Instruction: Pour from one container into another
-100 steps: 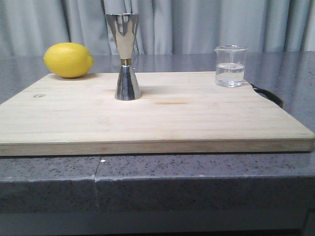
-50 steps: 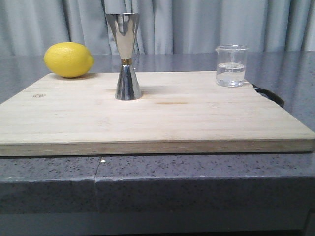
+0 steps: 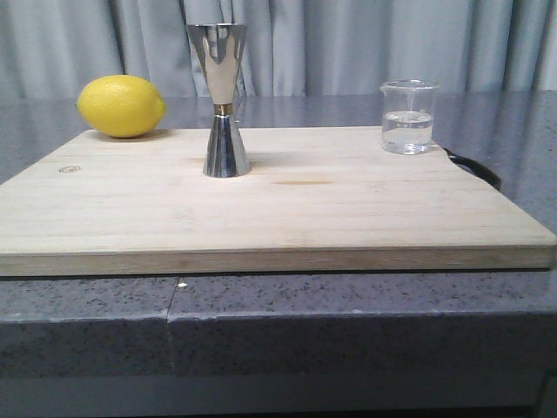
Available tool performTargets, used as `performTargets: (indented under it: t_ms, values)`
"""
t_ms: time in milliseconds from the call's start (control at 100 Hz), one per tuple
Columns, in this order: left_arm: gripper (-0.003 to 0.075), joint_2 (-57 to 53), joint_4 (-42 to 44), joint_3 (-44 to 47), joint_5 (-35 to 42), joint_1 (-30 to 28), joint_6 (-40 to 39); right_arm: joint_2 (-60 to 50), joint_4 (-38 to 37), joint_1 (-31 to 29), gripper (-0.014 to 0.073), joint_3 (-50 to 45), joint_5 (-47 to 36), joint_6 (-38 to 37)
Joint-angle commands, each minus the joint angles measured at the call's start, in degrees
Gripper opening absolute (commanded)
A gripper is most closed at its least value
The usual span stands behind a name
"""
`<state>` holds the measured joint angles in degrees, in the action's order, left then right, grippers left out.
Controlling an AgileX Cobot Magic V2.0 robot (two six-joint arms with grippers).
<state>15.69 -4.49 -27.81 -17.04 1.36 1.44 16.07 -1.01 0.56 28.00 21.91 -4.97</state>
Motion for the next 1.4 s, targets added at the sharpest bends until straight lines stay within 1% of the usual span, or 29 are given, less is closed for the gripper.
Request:
performTargets:
  t_ms: [0, 570, 640, 670, 700, 740, 770, 800, 820, 850, 860, 870, 890, 900, 940, 970, 1010, 1070, 1390]
  values:
    - [-0.0019, 1.27, 0.00, -2.07, 3.92, -0.14, -0.20, 1.16, -0.75, 0.15, -0.0070, 1.95, -3.74, 0.29]
    - [-0.0019, 1.27, 0.00, -2.07, 4.60, -0.14, -0.20, 1.16, -0.75, 0.15, -0.0068, 1.95, -3.26, 0.29]
    - [-0.0019, 1.27, 0.00, -2.07, 4.60, -0.14, -0.31, 1.16, -0.75, 0.15, -0.0043, 1.95, -3.15, 0.29]
    - [-0.0019, 1.27, 0.00, -2.07, 4.60, -0.14, -0.43, 1.16, -0.75, 0.15, -0.0015, 1.95, -3.15, 0.29]
    - [-0.0015, 1.27, 0.00, -2.07, 4.60, -0.14, -0.43, 1.16, -0.75, 0.15, 0.0037, 1.95, -3.15, 0.29]
    - [0.0012, 1.27, 0.00, -2.07, 4.60, -0.14, -0.43, 1.16, -0.75, 0.15, 0.0106, 1.95, -3.15, 0.29]
    - [0.0051, 1.27, 0.00, -2.07, 4.60, -0.14, -0.43, 1.16, -0.75, 0.15, 0.0183, 1.95, -3.15, 0.29]
    - [0.0125, 1.27, 0.00, -2.07, 4.60, -0.14, -0.43, 1.16, -0.75, 0.15, 0.0247, 1.95, -3.15, 0.29]
    - [0.0160, 1.27, 0.10, -2.07, 4.60, -0.14, -0.43, 1.16, -0.79, 0.15, 0.0294, 1.95, -3.15, 0.29]
    - [0.0261, 1.27, 0.22, -2.07, 4.60, -0.14, -0.43, 1.16, -0.92, 0.15, 0.0351, 1.95, -3.15, 0.29]
    - [0.0282, 1.27, 0.32, -2.07, 4.60, -0.14, -0.43, 1.16, -0.92, 0.15, 0.0377, 1.95, -3.26, 0.29]
    - [0.0325, 1.27, 0.32, -2.07, 4.60, -0.14, -0.43, 1.16, -0.92, 0.15, 0.0389, 1.95, -3.25, 0.29]
    - [0.0366, 1.27, 0.44, -2.07, 4.60, -0.14, -0.43, 1.16, -0.92, 0.15, 0.0422, 1.95, -3.25, 0.29]
    - [0.0406, 1.27, 0.44, -2.07, 4.60, -0.14, -0.43, 1.16, -0.92, 0.15, 0.0432, 1.95, -3.25, 0.29]
    - [0.0511, 1.27, 0.44, -2.07, 4.60, -0.14, -0.43, 1.16, -0.92, 0.15, 0.0477, 1.95, -3.25, 0.29]
    - [0.0564, 1.27, 0.44, -2.07, 4.60, -0.14, -0.43, 1.16, -0.92, 0.15, 0.0493, 1.95, -3.25, 0.29]
    - [0.0615, 1.27, 0.44, -2.07, 4.60, -0.14, -0.43, 1.16, -0.92, 0.15, 0.0501, 1.95, -3.25, 0.29]
    - [0.0634, 1.27, 0.44, -2.07, 4.60, -0.14, -0.43, 1.16, -0.92, 0.15, 0.0499, 1.95, -3.25, 0.29]
    - [0.0564, 1.27, 0.44, -2.07, 4.60, -0.14, -0.43, 1.16, -0.20, 0.15, 0.0499, 1.95, -3.58, 0.29]
